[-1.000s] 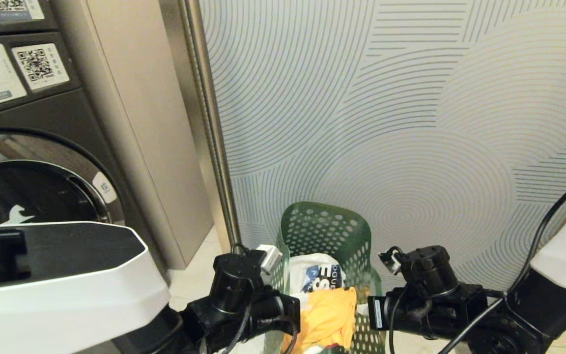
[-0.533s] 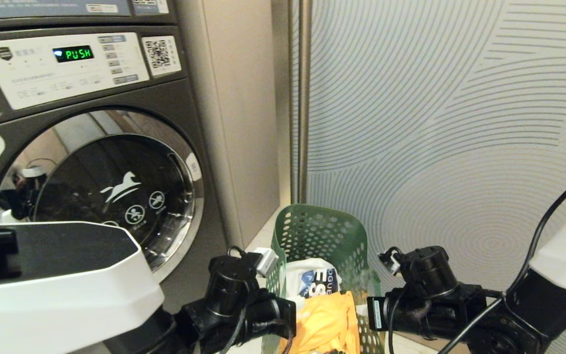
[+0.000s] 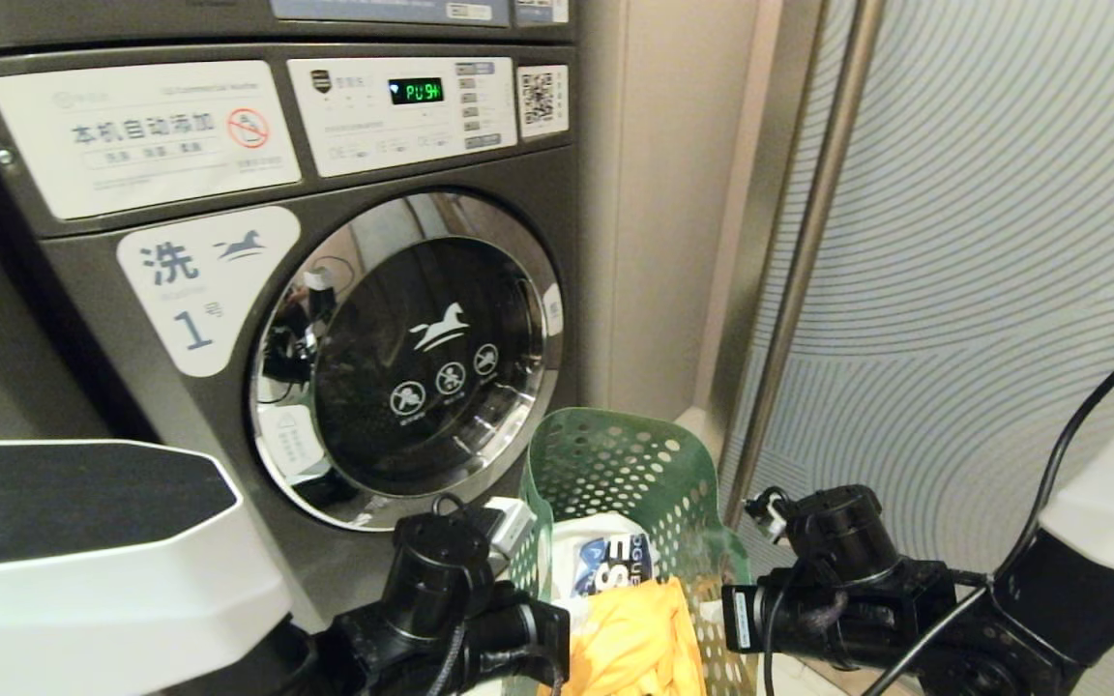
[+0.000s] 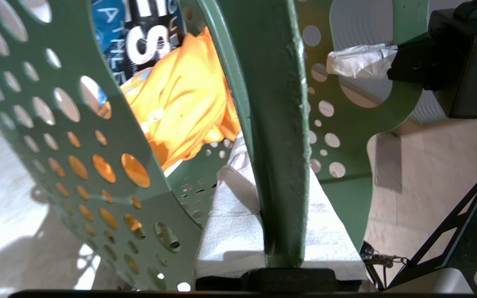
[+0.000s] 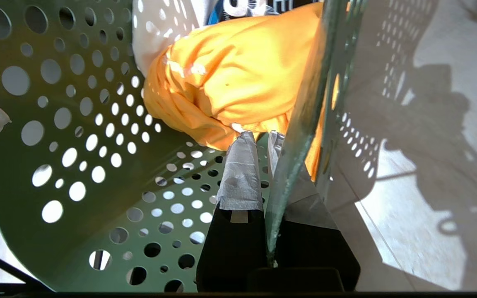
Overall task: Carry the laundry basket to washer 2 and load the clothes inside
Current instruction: Pick up the clothes basket and put it beside the washing machine
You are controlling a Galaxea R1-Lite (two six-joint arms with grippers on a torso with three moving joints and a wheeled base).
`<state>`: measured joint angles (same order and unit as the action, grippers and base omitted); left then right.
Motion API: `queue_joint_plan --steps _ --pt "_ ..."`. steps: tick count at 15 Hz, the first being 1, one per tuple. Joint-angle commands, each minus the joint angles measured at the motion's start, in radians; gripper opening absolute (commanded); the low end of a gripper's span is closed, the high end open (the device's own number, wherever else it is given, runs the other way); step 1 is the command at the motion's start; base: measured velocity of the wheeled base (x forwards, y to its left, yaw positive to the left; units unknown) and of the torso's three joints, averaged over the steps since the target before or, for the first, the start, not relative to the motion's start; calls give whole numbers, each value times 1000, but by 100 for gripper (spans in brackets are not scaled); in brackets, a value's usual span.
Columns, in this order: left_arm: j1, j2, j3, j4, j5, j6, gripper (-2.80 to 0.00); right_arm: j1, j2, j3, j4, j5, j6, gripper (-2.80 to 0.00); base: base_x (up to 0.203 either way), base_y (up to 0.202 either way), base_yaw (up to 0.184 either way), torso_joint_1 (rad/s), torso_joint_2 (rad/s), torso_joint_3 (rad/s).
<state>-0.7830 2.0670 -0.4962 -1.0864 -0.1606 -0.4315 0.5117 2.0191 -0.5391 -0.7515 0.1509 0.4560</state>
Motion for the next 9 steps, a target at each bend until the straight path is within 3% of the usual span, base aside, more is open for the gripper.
queue_joint_plan --steps 1,9 --pt "-1 -4 2 -6 0 -3 -280 1 1 -1 -5 1 3 -280 2 -8 172 5 2 2" --pt "-7 -24 1 40 0 -3 -280 1 2 3 -5 1 3 -280 0 -7 174 1 4 3"
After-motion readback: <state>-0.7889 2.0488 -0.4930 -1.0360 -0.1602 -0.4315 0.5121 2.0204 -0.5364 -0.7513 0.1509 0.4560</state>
